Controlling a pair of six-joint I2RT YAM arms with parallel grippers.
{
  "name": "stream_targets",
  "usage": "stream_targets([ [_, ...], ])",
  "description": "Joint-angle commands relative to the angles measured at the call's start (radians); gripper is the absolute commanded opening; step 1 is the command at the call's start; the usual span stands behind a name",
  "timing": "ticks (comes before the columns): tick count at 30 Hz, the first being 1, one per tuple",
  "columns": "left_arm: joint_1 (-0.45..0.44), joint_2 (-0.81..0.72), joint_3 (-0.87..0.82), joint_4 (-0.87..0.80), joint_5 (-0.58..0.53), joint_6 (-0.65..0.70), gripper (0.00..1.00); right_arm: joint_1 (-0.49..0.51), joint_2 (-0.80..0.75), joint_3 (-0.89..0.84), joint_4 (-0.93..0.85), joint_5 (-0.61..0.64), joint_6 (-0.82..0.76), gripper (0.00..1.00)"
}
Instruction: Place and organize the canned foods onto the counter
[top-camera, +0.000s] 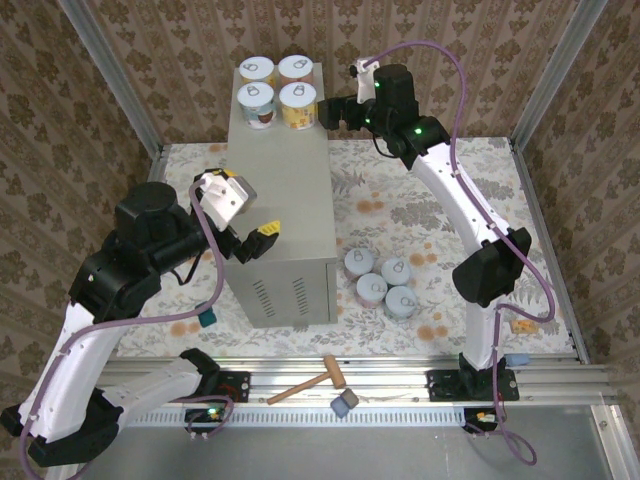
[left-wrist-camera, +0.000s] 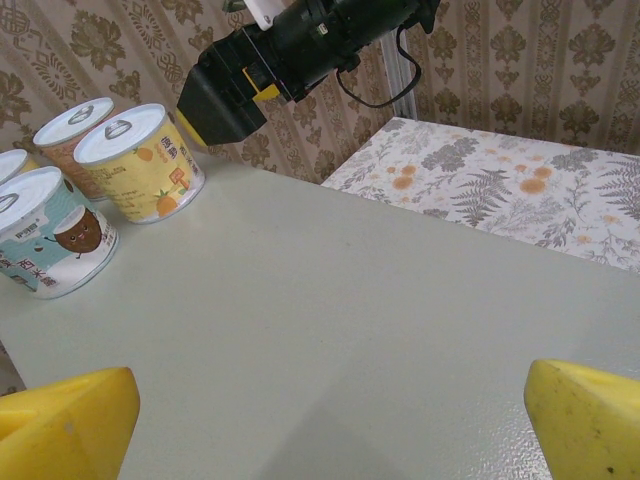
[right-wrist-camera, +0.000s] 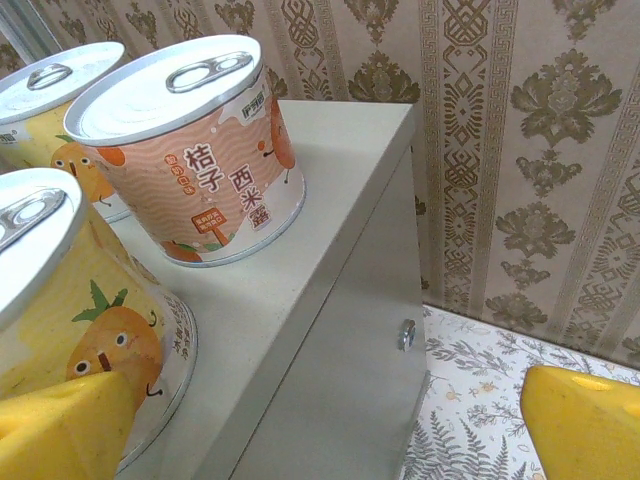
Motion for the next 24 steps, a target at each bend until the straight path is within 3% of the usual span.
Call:
stream_targets([
  [1, 0.004, -0.015, -0.007, 0.023, 0.004, -0.019, 1.00, -0.002, 0.022, 0.034, -0.003, -0.024, 0.015, 1.00],
  [17, 0.004, -0.012, -0.007, 0.022, 0.002, -0.019, 1.00, -0.002, 0.040, 0.061, -0.025, -0.023, 0.018, 1.00],
  [24, 0.004, -0.012, -0.009, 0.025, 0.005, -0.020, 1.00, -0.001, -0.020, -0.032, -0.001, -0.017, 0.006, 1.00],
])
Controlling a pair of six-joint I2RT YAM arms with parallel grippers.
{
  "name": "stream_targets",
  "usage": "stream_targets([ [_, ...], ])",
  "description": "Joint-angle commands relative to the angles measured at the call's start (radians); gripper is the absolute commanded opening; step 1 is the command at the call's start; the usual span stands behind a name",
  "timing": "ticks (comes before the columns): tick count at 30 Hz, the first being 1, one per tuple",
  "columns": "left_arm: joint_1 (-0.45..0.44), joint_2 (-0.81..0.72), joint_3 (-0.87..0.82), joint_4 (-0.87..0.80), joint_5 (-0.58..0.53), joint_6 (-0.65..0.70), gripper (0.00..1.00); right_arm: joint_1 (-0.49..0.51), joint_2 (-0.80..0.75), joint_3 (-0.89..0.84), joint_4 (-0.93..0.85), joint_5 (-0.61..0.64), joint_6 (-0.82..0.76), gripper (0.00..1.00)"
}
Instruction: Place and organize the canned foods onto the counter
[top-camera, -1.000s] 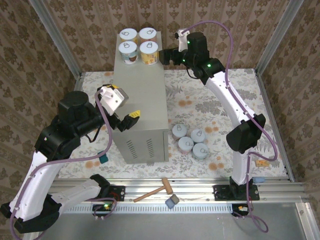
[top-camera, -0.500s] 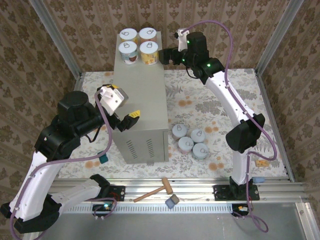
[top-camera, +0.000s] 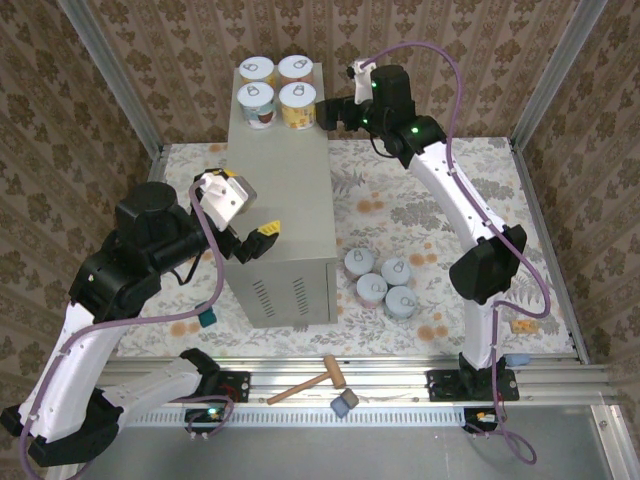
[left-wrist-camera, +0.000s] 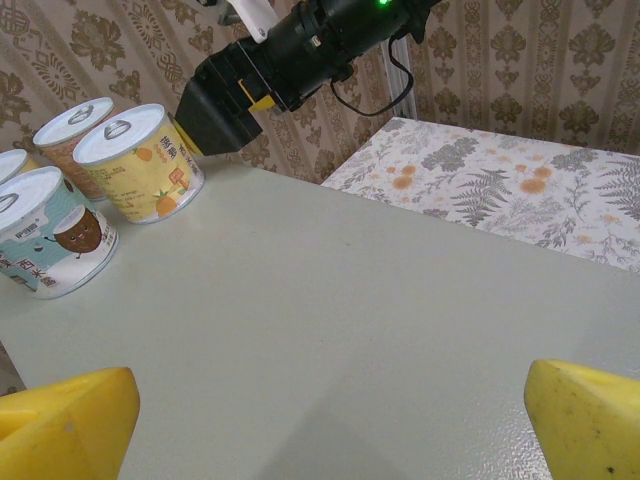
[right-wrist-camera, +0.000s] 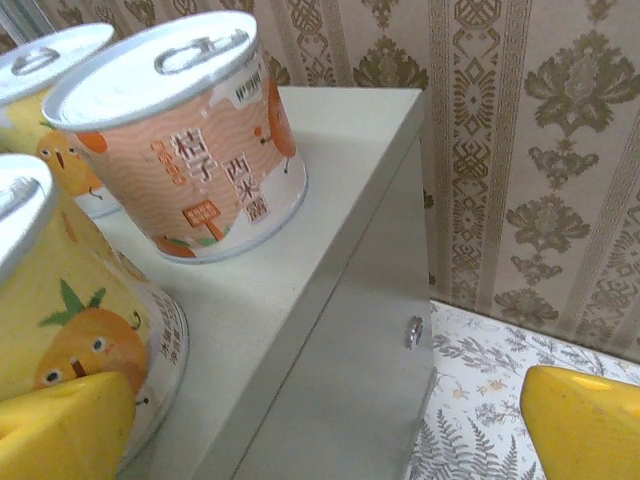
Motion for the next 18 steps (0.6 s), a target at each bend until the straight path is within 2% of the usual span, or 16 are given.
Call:
stream_targets([
  [1, 0.005, -0.013, -0.008, 0.025, 0.006, -0.021, 1.00, 0.000, -0.056, -0.054, 0.008, -0.003, 0.003, 1.00],
  [8, 0.005, -0.011, -0.007, 0.026, 0.011, -0.024, 1.00, 0.002, -0.107, -0.140, 0.032, -0.010, -0.002, 1.00],
  [18, 0.006, -0.009, -0.006, 0.026, 0.013, -0.026, 1.00, 0.016, -0.117, -0.167, 0.036, -0.019, -0.011, 1.00],
])
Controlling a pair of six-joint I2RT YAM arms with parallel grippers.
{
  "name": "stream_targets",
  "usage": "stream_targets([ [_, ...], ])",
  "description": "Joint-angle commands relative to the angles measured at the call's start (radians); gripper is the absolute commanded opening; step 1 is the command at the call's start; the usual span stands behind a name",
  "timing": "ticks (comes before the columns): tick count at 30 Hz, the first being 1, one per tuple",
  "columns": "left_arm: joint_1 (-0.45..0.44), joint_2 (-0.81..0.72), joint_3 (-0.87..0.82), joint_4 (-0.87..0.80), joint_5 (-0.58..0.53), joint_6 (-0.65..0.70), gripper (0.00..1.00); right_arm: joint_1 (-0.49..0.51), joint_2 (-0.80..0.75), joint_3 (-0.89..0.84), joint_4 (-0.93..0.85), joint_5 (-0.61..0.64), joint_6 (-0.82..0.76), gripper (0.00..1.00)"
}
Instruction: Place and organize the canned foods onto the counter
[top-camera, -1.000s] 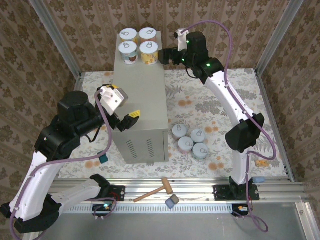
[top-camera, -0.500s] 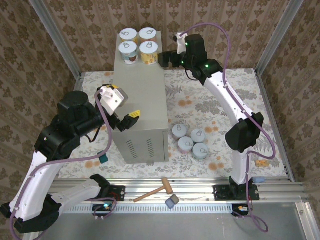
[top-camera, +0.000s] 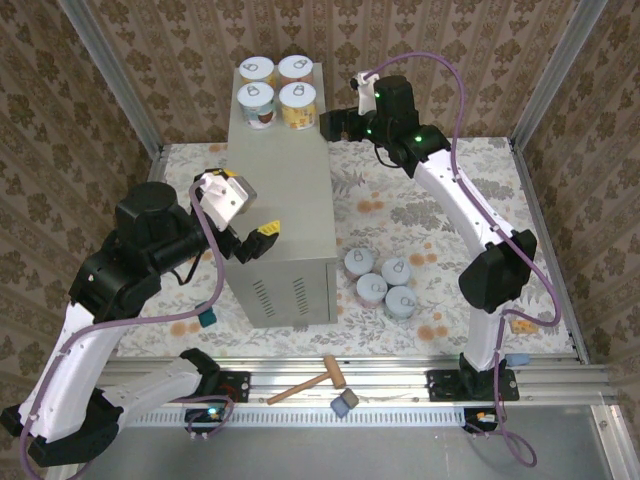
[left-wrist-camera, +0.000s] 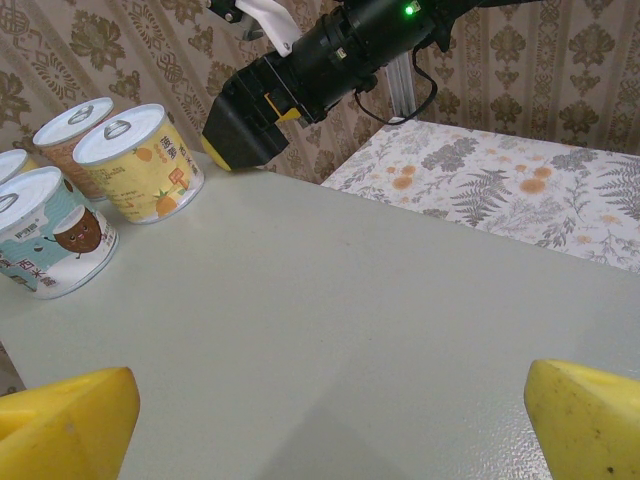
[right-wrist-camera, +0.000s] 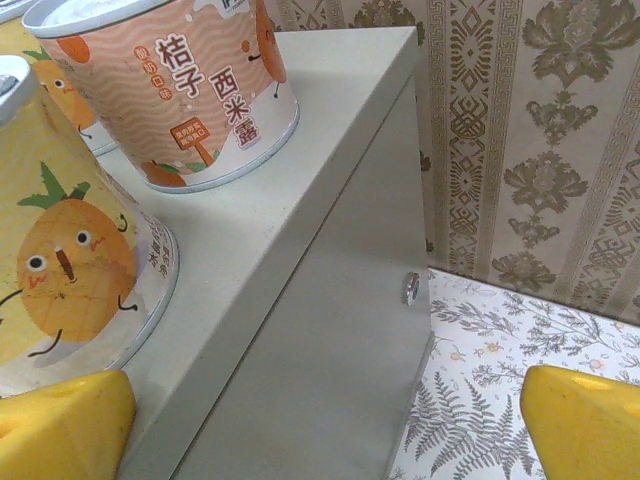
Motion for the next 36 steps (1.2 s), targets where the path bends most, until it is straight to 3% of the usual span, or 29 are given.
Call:
stream_targets([
  [1, 0.006, -0.010, -0.007, 0.026, 0.012, -0.026, 1.00, 0.013, -0.029, -0.010, -0.002, -0.018, -0.013, 1.00],
  [36, 0.005, -0.015, -0.011, 0.027, 0.002, -0.019, 1.00, 0.024, 0.066, 0.118, -0.050, -0.021, -0.009, 1.00],
])
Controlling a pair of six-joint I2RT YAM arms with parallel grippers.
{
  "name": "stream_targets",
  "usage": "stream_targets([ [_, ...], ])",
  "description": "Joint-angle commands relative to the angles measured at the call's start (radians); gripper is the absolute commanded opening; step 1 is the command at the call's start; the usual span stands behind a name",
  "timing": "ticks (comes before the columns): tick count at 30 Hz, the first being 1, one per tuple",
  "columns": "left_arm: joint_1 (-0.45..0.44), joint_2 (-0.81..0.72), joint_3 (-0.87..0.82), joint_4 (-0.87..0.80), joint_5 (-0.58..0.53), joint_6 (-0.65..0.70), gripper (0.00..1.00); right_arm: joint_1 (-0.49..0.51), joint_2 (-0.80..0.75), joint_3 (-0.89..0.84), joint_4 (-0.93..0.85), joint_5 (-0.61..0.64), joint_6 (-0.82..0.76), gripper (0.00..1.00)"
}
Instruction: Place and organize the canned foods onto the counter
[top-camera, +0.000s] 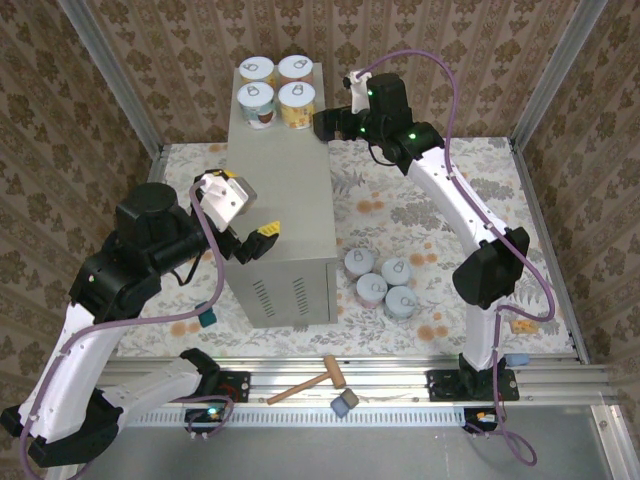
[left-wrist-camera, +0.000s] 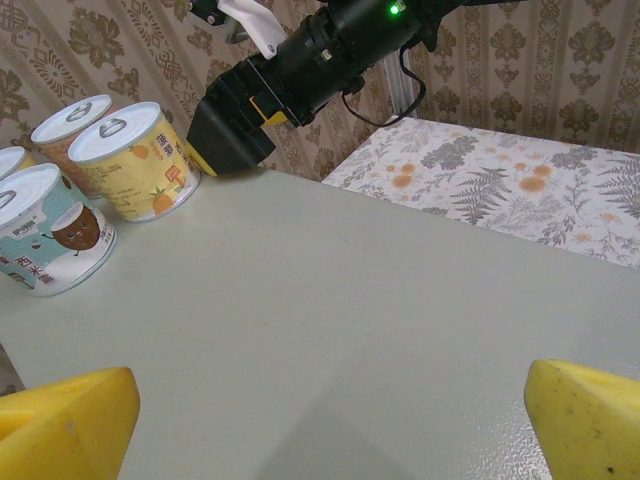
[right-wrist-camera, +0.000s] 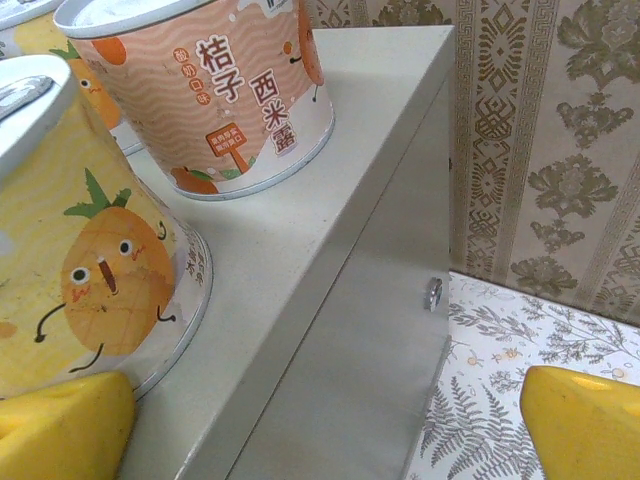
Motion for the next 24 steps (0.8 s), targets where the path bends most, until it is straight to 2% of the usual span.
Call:
stream_targets([
  [1, 0.005, -0.010, -0.005, 0.026, 0.003, -0.019, 1.00, 0.005, 0.019, 0.037, -0.011, -0.016, -0.010, 1.00],
  [18, 0.005, -0.010, -0.006, 0.025, 0.004, -0.019, 1.00, 0.006, 0.032, 0.059, -0.030, -0.014, -0.015, 1.00],
  [24, 0.006, -0.010, -0.004, 0.025, 0.008, -0.021, 1.00, 0.006, -0.017, 0.000, -0.013, 0.002, -0.021, 1.00],
])
